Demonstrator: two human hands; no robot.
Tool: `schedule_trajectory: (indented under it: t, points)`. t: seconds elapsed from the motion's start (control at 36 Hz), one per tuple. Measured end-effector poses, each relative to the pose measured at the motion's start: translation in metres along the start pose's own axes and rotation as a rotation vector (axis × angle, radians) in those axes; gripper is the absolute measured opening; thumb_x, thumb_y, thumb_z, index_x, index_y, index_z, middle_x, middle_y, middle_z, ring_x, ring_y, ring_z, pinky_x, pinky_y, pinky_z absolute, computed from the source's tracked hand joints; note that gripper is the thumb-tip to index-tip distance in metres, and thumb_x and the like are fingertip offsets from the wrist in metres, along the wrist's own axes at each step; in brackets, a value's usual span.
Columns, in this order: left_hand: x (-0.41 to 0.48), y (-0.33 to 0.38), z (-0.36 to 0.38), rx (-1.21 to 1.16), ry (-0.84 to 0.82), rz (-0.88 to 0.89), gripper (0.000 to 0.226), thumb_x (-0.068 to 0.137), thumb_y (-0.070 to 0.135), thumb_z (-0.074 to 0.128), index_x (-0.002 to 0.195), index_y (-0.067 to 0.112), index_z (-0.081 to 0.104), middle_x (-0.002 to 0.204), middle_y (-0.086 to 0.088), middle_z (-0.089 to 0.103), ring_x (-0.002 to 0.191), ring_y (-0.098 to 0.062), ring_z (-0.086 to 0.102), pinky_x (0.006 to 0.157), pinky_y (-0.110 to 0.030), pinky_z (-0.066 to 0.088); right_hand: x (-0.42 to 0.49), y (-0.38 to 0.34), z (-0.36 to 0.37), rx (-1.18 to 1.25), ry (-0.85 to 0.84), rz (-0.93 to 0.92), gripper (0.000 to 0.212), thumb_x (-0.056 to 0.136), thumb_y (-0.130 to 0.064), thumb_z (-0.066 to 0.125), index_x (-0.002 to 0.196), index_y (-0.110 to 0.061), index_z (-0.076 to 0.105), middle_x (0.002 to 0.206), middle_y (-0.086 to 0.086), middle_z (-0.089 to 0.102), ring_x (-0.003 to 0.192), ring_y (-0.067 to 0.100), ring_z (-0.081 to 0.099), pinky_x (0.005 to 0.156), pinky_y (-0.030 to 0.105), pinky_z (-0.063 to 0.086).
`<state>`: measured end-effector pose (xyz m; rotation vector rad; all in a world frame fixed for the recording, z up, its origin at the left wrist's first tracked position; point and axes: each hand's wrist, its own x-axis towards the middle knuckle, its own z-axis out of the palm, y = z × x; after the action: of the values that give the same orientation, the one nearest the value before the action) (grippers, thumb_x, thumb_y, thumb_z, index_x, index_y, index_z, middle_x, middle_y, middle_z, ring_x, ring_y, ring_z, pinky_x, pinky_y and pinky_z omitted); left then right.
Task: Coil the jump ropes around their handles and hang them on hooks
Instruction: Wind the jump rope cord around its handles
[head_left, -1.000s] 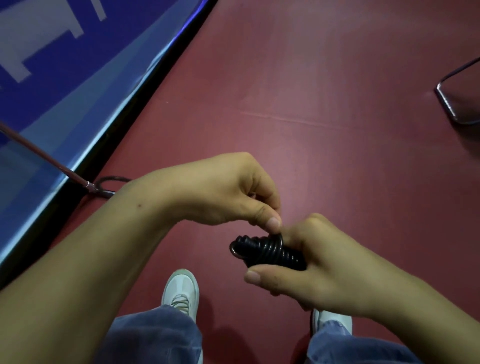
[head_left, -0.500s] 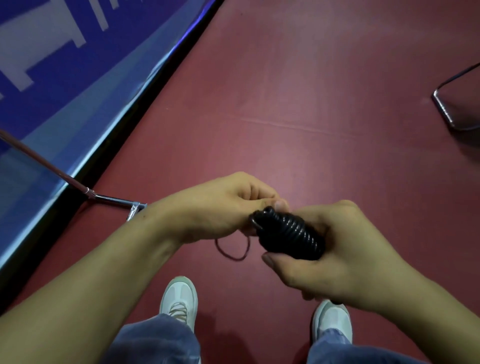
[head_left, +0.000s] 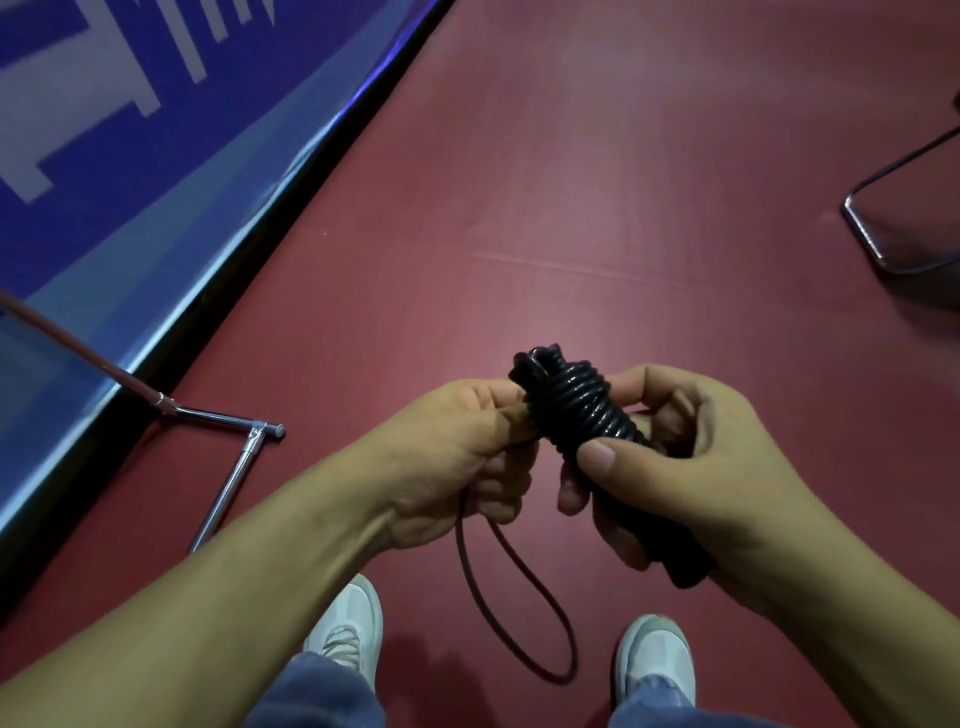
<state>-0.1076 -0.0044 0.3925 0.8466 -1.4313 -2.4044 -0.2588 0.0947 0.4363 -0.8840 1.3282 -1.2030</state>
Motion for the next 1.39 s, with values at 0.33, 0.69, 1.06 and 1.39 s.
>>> schedule_trajectory:
  t: [0.33,0.69,1.06,1.39]
  points:
    - [-0.017,0.012,0.006,0.325,0.215,0.181,0.018,0.09,0.018,0.068,0.074,0.01,0.071,0.054,-0.003,0.042,0.047,-0.015,0.03,0.049,-0.028,0.023,0.01,0.004,-0.013,-0.074,0.105,-0.019,0.043,0.07,-0.014,0.079,0.106,0.002,0.062,0.07,0.024,0.071,0.041,0.027,0.052,0.041,0.031,0.044]
    - [-0.03,0.027,0.007,0.504,0.158,0.003,0.03,0.105,0.016,0.048,0.081,0.003,0.061,0.061,-0.014,0.06,0.041,-0.021,0.051,0.053,-0.031,0.043,0.019,0.024,-0.012,-0.612,0.18,-0.19,0.027,0.081,-0.027,0.078,0.107,-0.028,0.068,0.077,0.0,0.073,0.06,0.02,0.069,0.058,0.045,0.058]
    - [-0.022,0.031,0.015,0.092,0.264,-0.27,0.032,0.102,0.02,0.05,0.076,0.006,0.06,0.05,-0.007,0.054,0.031,-0.016,0.049,0.035,-0.019,0.037,0.012,0.029,0.008,-1.287,0.097,-0.288,0.044,0.083,-0.068,0.041,0.098,-0.029,0.054,0.077,-0.008,0.062,0.072,0.022,0.06,0.055,0.034,0.042]
    - [-0.023,0.038,-0.009,-0.301,-0.088,-0.084,0.059,0.089,0.03,0.033,0.116,-0.01,0.068,0.109,-0.033,0.07,0.084,-0.036,0.073,0.076,-0.041,0.056,0.017,0.027,-0.001,-0.892,0.047,-0.152,0.041,0.077,-0.052,0.064,0.059,-0.016,0.055,0.05,0.002,0.053,0.041,0.011,0.043,0.045,0.034,0.04]
